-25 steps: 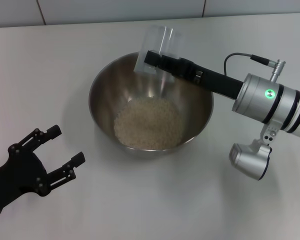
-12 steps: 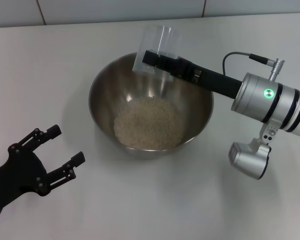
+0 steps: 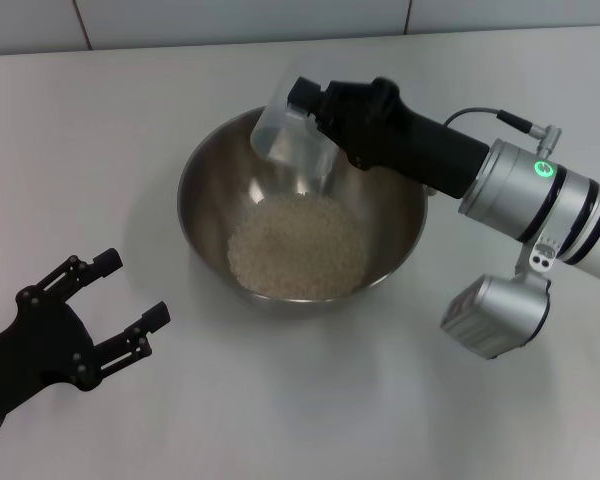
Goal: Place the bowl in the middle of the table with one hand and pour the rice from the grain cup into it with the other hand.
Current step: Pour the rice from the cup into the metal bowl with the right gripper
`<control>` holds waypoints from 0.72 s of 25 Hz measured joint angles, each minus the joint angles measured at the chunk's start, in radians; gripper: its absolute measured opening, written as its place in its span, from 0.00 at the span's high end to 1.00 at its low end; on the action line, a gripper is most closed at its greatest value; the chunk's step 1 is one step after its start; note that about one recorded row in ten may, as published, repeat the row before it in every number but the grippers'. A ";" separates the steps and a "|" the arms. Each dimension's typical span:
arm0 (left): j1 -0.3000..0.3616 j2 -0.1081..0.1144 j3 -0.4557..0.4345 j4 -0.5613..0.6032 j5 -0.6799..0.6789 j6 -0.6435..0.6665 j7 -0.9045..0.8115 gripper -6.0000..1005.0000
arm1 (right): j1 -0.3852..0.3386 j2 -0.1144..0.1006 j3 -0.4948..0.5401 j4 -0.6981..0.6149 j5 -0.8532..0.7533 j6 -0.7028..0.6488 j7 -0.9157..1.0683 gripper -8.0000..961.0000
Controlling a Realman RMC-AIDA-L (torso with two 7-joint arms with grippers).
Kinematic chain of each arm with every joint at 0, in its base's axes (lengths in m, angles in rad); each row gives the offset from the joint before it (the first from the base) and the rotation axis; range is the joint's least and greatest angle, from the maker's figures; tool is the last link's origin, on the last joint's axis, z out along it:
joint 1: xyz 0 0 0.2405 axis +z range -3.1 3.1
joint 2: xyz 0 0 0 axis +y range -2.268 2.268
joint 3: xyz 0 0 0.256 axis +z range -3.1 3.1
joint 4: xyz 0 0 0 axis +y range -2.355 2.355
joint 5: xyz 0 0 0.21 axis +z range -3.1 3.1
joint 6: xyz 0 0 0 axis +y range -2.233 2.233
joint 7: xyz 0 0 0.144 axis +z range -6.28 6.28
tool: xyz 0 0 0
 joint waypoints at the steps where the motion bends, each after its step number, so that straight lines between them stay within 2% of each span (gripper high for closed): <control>1: 0.000 0.000 0.000 0.000 0.000 0.000 0.000 0.16 | 0.003 0.000 0.025 0.019 0.000 0.000 0.082 0.99; 7: -0.001 0.000 0.000 0.006 -0.001 -0.001 -0.001 0.16 | 0.008 0.000 0.151 0.090 0.001 -0.020 0.581 0.99; 8: -0.002 0.000 0.000 0.007 -0.001 -0.002 -0.001 0.16 | 0.008 0.000 0.173 0.099 0.001 -0.018 0.741 0.99; 9: -0.002 0.000 0.000 0.007 -0.001 -0.002 -0.001 0.16 | 0.008 0.000 0.173 0.099 0.001 -0.018 0.741 0.99; 12: -0.002 0.000 -0.001 0.009 -0.001 -0.002 -0.001 0.16 | 0.000 0.000 0.204 0.106 0.001 -0.005 0.975 0.99; 13: -0.002 0.000 -0.001 0.009 0.002 -0.002 -0.001 0.16 | -0.006 -0.001 0.209 0.104 0.001 0.006 1.111 0.99; 15: -0.002 0.000 -0.002 0.009 0.002 -0.002 -0.001 0.16 | -0.009 -0.002 0.208 0.100 0.001 0.015 1.181 0.99; 18: 0.000 0.000 -0.002 0.009 0.003 0.001 0.001 0.16 | -0.011 -0.005 0.198 0.089 -0.008 0.100 1.446 0.99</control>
